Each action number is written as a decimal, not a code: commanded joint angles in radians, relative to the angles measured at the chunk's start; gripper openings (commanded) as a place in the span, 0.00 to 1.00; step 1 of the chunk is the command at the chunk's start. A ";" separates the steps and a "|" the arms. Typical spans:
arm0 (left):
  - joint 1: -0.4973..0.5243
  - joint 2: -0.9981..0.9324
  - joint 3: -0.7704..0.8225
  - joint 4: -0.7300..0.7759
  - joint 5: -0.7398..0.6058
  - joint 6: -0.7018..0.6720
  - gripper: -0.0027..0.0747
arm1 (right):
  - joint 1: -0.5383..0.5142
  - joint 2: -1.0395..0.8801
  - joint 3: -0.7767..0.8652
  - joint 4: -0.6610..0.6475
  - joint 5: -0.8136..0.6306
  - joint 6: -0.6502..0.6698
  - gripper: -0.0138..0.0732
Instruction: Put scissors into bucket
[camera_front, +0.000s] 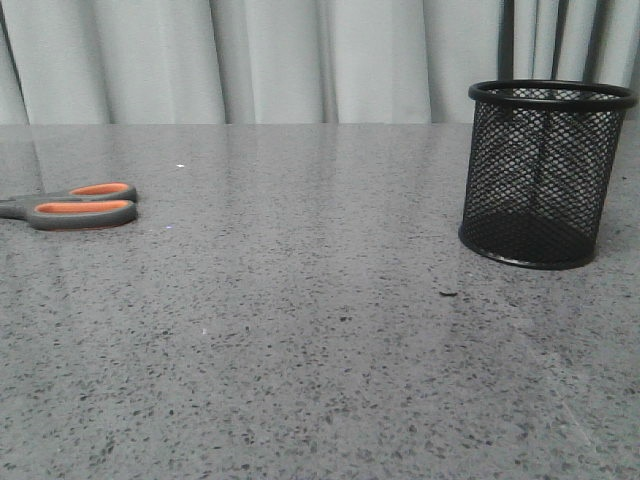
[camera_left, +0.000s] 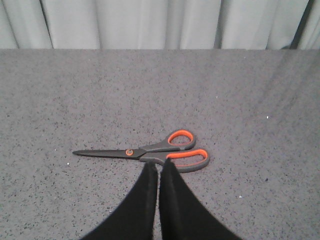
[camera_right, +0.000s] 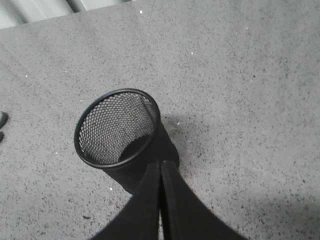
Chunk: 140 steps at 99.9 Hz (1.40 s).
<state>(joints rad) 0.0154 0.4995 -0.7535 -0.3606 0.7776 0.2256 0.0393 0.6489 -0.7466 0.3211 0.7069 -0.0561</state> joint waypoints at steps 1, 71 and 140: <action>-0.006 0.050 -0.055 -0.012 -0.026 0.002 0.01 | -0.006 0.008 -0.053 -0.004 -0.052 -0.015 0.08; -0.006 0.232 -0.136 -0.092 0.063 0.184 0.36 | -0.006 0.008 -0.055 -0.004 0.007 -0.056 0.60; -0.006 0.735 -0.396 -0.110 0.295 0.929 0.53 | -0.006 0.008 -0.055 0.000 0.040 -0.062 0.60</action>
<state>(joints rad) 0.0154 1.1778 -1.0974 -0.4330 1.0881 1.0058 0.0393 0.6489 -0.7675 0.3147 0.7984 -0.1039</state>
